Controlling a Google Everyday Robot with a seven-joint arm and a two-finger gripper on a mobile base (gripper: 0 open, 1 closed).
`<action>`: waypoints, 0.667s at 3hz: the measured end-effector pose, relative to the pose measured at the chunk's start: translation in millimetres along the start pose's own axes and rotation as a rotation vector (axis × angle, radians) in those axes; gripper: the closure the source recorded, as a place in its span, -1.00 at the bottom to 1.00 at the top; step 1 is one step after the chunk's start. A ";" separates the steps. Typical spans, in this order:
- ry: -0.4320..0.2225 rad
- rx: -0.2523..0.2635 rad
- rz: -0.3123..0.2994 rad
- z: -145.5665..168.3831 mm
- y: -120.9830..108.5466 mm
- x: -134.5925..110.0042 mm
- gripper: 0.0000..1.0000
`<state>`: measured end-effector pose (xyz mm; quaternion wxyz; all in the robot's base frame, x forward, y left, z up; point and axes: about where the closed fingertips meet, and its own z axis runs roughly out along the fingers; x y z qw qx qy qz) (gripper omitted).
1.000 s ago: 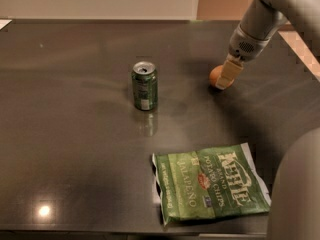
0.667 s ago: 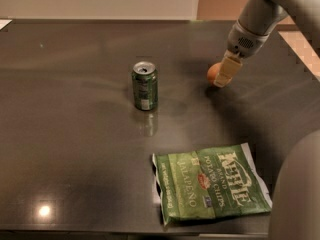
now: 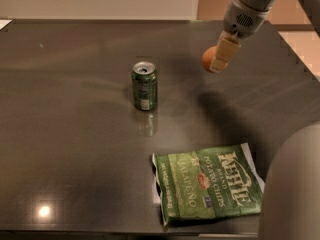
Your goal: Pick orange
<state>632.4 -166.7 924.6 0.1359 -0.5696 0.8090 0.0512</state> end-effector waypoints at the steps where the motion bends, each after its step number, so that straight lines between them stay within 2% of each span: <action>1: -0.023 0.040 -0.051 -33.1 8.8 -30.7 1.00; 2: -0.043 0.064 -0.053 -31.5 2.1 -37.1 1.00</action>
Offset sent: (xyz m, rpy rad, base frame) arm -0.0366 0.0230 0.0602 -0.0326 0.0057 0.0733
